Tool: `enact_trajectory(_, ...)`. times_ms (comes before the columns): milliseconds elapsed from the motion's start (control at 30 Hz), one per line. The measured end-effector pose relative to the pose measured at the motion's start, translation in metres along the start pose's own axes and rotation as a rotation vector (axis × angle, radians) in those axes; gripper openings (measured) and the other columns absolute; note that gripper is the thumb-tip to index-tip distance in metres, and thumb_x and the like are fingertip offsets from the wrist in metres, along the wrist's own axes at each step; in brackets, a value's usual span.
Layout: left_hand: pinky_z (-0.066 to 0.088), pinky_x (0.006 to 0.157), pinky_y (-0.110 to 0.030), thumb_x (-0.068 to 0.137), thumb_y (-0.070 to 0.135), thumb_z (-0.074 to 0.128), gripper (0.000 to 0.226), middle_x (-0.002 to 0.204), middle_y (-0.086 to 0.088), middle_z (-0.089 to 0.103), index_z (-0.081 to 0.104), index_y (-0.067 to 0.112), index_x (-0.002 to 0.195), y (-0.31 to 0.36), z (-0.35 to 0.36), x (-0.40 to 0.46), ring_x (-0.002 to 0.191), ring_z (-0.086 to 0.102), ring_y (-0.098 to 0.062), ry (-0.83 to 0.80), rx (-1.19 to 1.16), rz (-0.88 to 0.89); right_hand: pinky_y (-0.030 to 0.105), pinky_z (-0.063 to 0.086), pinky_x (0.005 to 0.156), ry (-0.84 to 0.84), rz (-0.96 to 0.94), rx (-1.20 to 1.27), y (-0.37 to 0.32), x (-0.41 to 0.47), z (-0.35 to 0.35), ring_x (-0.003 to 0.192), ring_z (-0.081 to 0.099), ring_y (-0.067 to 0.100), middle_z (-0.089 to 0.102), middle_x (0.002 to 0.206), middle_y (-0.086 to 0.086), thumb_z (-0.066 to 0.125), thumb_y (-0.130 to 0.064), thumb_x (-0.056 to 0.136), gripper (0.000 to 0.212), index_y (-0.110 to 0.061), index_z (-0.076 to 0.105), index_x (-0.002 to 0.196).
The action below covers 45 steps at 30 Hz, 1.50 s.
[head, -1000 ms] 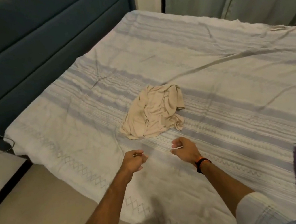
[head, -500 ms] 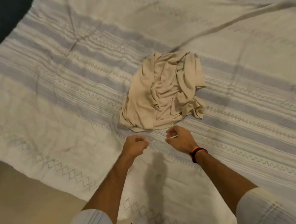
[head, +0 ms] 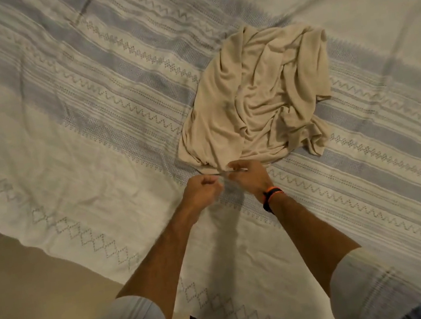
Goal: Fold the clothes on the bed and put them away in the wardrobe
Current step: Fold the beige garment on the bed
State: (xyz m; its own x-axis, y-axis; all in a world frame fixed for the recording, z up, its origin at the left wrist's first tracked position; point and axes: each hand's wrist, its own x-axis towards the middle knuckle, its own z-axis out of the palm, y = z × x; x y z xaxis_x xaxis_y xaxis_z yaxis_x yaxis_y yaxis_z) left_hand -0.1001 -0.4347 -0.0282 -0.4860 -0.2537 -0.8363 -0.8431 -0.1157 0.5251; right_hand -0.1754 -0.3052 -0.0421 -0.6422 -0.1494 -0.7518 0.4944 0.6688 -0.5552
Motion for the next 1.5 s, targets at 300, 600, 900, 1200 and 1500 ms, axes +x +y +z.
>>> enact_trajectory(300,0.05,0.082,-0.029,0.084,0.011,0.074,0.042,0.112,-0.002,0.066,0.057,0.011,0.122,0.048,-0.007,-0.047,0.102,0.064,-0.018,0.0,-0.041,0.124,0.029,0.056,0.088,0.026,-0.144,0.429,-0.039,-0.057,-0.029,0.094,0.07,0.019,0.075,0.095,0.011,0.075,-0.006,0.084,0.008,-0.007,0.076,0.092)
enact_trajectory(600,0.052,0.086,-0.029,0.076,0.013,0.081,0.059,0.119,-0.006,0.062,0.053,0.016,0.128,0.098,0.007,-0.134,0.106,0.062,-0.021,0.197,0.029,0.299,0.032,0.055,0.083,-0.164,-0.373,0.671,-0.079,-0.165,-0.091,0.08,0.066,0.019,0.072,0.083,0.01,0.073,0.001,0.083,0.01,-0.004,0.076,0.091)
enact_trajectory(900,0.043,0.069,-0.027,0.094,0.028,0.057,0.017,0.1,-0.007,0.07,0.07,0.016,0.093,0.109,0.047,-0.23,0.087,0.061,-0.025,0.508,0.334,0.44,0.024,0.057,0.077,-0.283,-0.607,0.797,-0.08,-0.261,-0.173,0.078,0.068,0.016,0.073,0.08,0.007,0.062,0.012,0.085,0.019,-0.003,0.074,0.087)
enact_trajectory(1200,0.06,0.077,-0.047,0.089,0.022,0.059,0.015,0.088,-0.011,0.071,0.068,0.014,0.081,0.135,0.091,-0.324,0.089,0.069,-0.032,0.385,-0.105,0.575,0.04,0.058,0.085,0.011,-0.568,0.159,-0.025,-0.305,-0.206,0.092,0.066,0.023,0.069,0.096,0.006,0.081,-0.008,0.075,0.033,-0.007,0.064,0.103)
enact_trajectory(1500,0.056,0.078,-0.047,0.098,0.02,0.056,0.025,0.054,-0.003,0.063,0.06,0.009,0.075,0.173,0.105,-0.396,0.067,0.057,-0.025,0.218,-0.387,0.7,0.021,0.044,0.069,0.247,-0.676,-0.154,-0.006,-0.337,-0.211,0.086,0.059,0.014,0.06,0.093,-0.006,0.076,-0.037,0.082,0.031,-0.017,0.059,0.099)
